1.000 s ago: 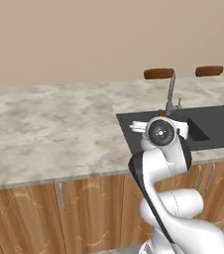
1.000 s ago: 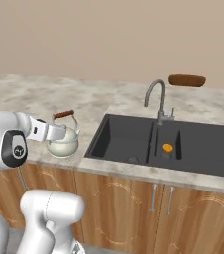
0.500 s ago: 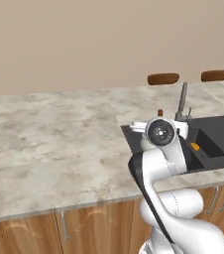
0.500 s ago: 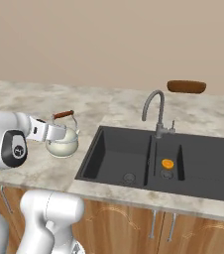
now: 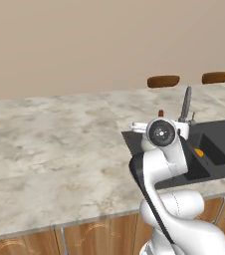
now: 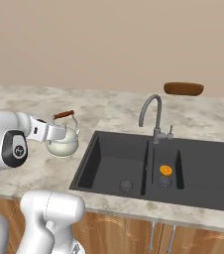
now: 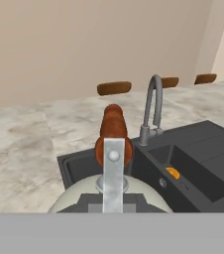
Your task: Open the cabinet, pick the kettle from the cabinet, and place it in the sink.
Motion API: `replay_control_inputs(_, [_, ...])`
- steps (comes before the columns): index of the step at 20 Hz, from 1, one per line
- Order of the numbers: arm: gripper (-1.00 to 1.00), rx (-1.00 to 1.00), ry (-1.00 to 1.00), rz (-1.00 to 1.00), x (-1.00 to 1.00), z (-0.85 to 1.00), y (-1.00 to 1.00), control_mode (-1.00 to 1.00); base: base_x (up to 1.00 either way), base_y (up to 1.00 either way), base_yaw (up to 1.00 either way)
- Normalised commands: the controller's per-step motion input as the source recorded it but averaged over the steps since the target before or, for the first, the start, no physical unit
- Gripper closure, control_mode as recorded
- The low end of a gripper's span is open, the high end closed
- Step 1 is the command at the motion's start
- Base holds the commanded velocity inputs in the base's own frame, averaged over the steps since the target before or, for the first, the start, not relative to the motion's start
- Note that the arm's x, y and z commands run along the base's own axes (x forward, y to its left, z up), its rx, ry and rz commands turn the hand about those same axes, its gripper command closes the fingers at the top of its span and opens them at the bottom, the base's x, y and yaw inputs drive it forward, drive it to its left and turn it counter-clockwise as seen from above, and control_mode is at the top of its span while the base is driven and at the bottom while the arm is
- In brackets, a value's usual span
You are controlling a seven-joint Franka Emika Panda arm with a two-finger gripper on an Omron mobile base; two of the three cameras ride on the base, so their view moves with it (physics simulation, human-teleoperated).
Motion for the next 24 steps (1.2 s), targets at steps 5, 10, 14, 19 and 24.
replay_control_inputs(5, [1.00, 0.00, 0.00, 0.00, 0.00, 0.00, 0.00, 1.00, 0.50, 0.10, -0.05])
replay_control_inputs(10, [1.00, 0.00, 0.00, 0.00, 0.00, 0.00, 0.00, 1.00, 0.01, 0.00, 0.00])
replay_control_inputs(14, [1.00, 0.00, 0.00, 0.00, 0.00, 0.00, 0.00, 1.00, 0.00, 0.00, 0.00])
replay_control_inputs(19, [1.00, 0.00, 0.00, 0.00, 0.00, 0.00, 0.00, 1.00, 0.00, 0.00, 0.00])
replay_control_inputs(24, [1.00, 0.00, 0.00, 0.00, 0.00, 0.00, 0.00, -1.00, 0.00, 0.00, 0.00])
